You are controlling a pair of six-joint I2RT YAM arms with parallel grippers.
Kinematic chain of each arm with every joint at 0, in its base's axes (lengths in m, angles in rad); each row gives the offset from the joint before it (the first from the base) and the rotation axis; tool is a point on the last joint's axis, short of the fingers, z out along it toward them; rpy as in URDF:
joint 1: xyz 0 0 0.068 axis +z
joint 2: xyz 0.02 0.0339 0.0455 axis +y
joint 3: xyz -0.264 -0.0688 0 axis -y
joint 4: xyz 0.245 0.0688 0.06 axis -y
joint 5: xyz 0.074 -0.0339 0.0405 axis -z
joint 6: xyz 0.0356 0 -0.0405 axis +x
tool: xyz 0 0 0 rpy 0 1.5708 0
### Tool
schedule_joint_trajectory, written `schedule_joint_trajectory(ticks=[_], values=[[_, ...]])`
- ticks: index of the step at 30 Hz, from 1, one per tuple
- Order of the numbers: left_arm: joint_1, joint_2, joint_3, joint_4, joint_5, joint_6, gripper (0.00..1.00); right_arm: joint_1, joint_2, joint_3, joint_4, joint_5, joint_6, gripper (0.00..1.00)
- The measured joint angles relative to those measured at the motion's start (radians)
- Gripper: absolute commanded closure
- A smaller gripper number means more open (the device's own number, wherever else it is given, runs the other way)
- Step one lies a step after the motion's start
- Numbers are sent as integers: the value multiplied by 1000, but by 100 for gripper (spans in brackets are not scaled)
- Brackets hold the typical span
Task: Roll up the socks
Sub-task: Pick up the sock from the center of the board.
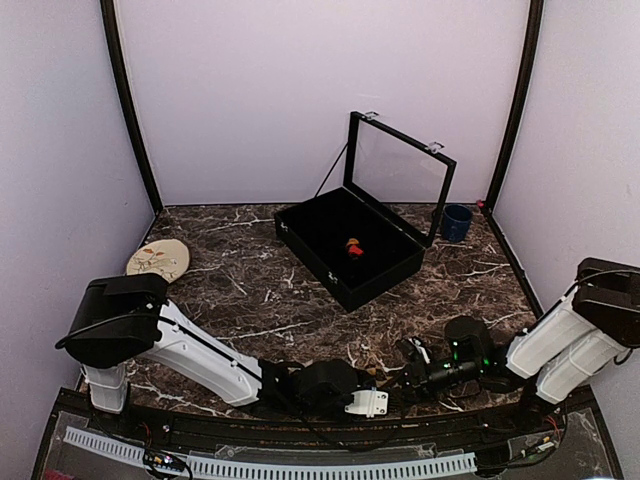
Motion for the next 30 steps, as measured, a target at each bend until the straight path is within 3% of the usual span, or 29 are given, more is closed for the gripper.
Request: schedule_joint_trajectory(ticks=[8,30], values=[[0,18,12,41,-55,35,52,-4,18,0,24,-19,6,100],[-4,41,37,32,-39,53,52,-15,35,16,13,-81,-8,100]])
